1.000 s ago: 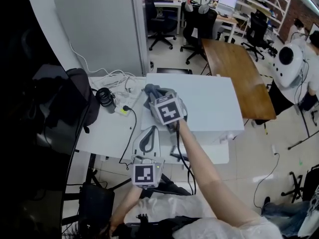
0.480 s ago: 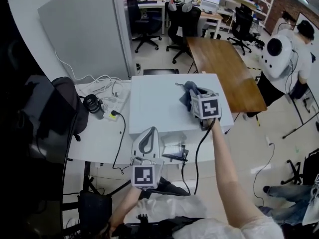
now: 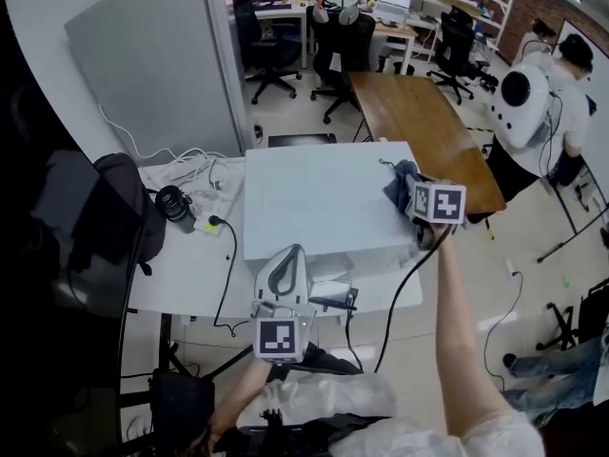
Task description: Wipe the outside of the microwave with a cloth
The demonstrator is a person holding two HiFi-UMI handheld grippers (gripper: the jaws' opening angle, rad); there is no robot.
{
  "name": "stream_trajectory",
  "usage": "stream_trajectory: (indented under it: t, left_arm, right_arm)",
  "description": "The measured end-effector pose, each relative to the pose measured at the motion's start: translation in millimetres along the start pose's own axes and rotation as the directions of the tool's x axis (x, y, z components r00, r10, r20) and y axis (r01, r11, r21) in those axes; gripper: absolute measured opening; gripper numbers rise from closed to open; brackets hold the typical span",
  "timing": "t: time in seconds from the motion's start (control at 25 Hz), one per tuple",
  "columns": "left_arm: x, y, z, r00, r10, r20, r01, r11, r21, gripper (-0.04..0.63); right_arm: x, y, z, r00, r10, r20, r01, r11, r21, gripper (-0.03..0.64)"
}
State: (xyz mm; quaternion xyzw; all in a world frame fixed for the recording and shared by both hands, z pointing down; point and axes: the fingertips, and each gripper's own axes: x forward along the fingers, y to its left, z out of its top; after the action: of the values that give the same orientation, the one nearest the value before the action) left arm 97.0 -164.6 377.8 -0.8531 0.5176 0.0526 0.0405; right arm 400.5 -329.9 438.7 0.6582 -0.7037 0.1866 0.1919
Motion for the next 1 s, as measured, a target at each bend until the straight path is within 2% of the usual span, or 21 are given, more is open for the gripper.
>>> stream_trajectory:
  t: [0.24, 0.36, 0.52, 0.64, 0.76, 0.88, 1.0]
  left_arm:
    - [-6, 16, 2, 0.999, 0.036, 0.001, -0.036, 0.999, 0.001, 0.002]
    - [-8, 21, -1, 0.999, 0.047, -0.008, -0.048, 0.999, -0.02, 0.002]
    - [-6, 25, 3, 0.999, 0.05, 0.008, -0.049, 0.999, -0.01, 0.002]
    - [-7, 26, 5, 0.998, 0.054, 0.011, -0.054, 0.998, -0.024, 0.002]
    - [-8, 28, 3, 0.998, 0.057, -0.001, -0.057, 0.998, -0.023, 0.002]
    - [-8, 29, 0, 0.998, 0.06, -0.01, -0.06, 0.998, -0.011, 0.002]
    - [-7, 28, 1, 0.998, 0.061, 0.0, -0.061, 0.998, -0.018, 0.002]
  right_arm:
    - [4, -3, 2, 0.998, -0.049, -0.025, 0.049, 0.998, -0.036, 0.103]
    - [7, 12, 18, 1.0, -0.021, 0.008, 0.021, 0.998, -0.056, 0.107]
    - [21, 39, 36, 0.999, 0.03, 0.043, -0.026, 0.997, -0.077, 0.118]
    - [29, 48, 27, 0.998, 0.068, 0.009, -0.067, 0.996, -0.05, 0.135]
    - [26, 48, 29, 0.995, 0.094, 0.037, -0.094, 0.996, -0.008, 0.157]
    - [20, 49, 39, 0.984, 0.149, 0.093, -0.155, 0.986, 0.063, 0.176]
    - [0, 53, 54, 0.962, 0.19, 0.196, -0.216, 0.969, 0.12, 0.181]
